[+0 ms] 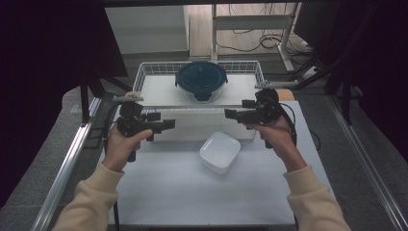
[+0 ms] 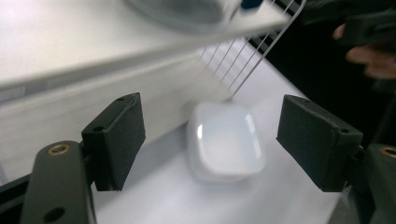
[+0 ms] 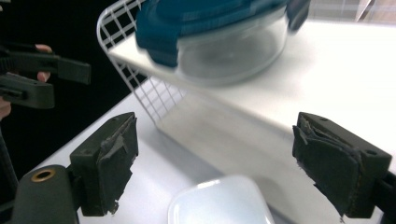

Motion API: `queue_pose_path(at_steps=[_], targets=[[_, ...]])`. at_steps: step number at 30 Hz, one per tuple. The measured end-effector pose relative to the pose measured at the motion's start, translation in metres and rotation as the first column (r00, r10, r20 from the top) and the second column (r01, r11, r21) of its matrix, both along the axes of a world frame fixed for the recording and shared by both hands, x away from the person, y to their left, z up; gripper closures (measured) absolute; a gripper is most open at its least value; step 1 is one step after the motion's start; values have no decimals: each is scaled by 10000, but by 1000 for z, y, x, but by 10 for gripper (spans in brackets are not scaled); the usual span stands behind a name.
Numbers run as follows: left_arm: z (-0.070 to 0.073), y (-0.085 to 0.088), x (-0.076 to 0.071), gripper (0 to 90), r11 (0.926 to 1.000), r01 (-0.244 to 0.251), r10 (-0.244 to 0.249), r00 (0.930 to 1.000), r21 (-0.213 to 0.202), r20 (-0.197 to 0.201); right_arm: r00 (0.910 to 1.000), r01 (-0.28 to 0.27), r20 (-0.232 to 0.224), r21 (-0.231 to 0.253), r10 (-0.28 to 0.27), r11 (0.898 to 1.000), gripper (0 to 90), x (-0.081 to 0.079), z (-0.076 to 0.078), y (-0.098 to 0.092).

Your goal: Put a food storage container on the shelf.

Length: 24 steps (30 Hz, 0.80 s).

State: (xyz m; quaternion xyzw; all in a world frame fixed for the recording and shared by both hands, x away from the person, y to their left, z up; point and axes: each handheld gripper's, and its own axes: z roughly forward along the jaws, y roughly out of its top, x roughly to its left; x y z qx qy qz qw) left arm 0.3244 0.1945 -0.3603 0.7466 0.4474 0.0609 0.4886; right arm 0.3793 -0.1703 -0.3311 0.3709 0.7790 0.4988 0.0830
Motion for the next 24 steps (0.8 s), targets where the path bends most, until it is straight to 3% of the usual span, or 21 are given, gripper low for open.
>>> queue_pose_path(at_steps=[8,13,19,24], targets=[[-32,-7,-28,277,9937,-106,62,9992,1120,392,9996,-191,-220,-158,187,9997,166,-28,-37,-12],[-53,-13,-45,272,9911,289,-281,9996,1301,-83,9991,-225,-355,-402,211,9989,174,-45,-62,-21],[-68,-21,-62,248,9817,176,-206,9997,1895,142,9983,-291,-518,-830,249,9961,174,-59,-85,-29],[-75,-23,-68,227,9818,219,-257,9995,1887,181,9964,-514,-731,-1087,435,9927,175,-67,-101,-33]])
